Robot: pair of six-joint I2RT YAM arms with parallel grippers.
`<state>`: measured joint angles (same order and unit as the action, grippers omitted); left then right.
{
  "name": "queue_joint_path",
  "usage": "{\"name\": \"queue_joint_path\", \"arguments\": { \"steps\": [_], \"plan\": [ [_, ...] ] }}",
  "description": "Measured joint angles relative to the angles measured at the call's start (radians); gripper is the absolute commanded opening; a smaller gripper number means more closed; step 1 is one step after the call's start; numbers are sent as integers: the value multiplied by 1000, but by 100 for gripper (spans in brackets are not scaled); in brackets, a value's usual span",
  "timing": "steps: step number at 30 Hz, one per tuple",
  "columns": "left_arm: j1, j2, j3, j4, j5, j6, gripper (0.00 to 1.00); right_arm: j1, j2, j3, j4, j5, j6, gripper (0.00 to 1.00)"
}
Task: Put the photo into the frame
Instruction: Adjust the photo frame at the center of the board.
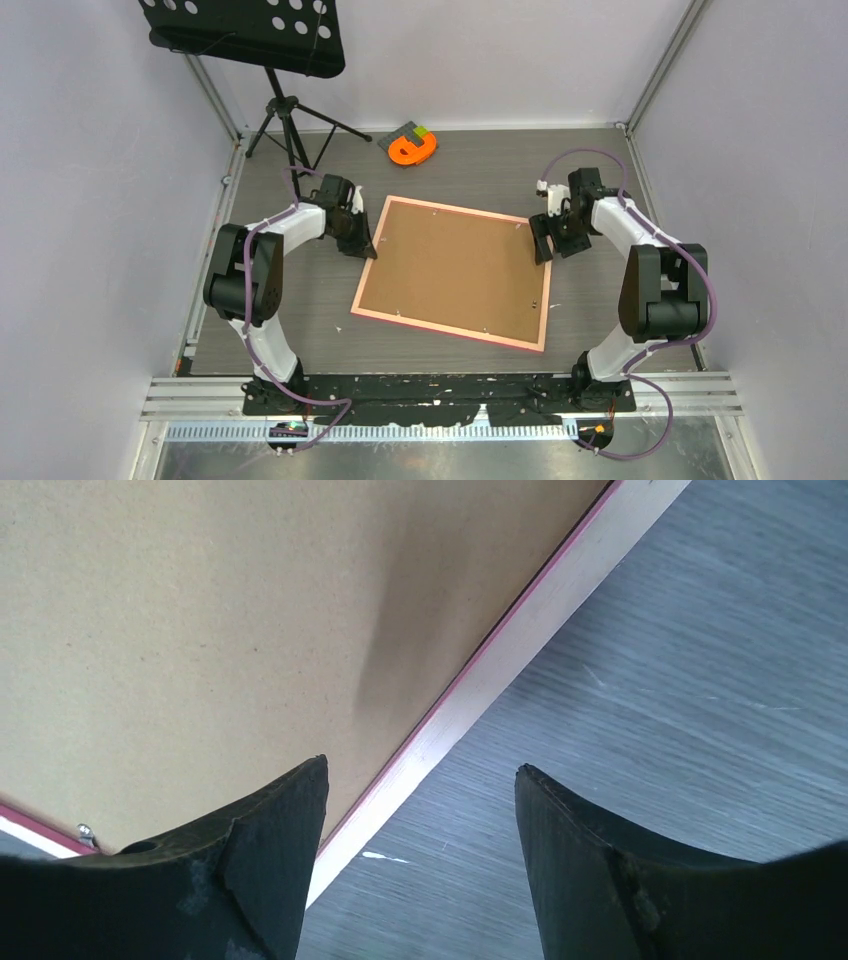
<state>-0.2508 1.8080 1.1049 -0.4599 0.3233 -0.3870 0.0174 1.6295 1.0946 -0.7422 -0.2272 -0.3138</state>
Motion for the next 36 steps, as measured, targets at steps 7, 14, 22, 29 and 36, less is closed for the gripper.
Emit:
{"name": "queue_joint_path", "arguments": {
  "steps": [7,14,22,29,36],
  "plan": [
    [0,-5,-15,20,14,-10,0,-52,18,-16,4,-56,2,52],
    [2,-20,-39,47,13,-23,0,-83,106,-14,8,-93,2,37],
    [2,-31,-53,58,11,-24,0,-91,143,27,-36,-132,11,13],
    [-3,-35,-57,33,16,-19,0,-92,234,149,-60,-142,9,9],
    [-2,-38,-60,12,21,-21,0,-59,361,349,-58,-135,5,26]
  ]
}}
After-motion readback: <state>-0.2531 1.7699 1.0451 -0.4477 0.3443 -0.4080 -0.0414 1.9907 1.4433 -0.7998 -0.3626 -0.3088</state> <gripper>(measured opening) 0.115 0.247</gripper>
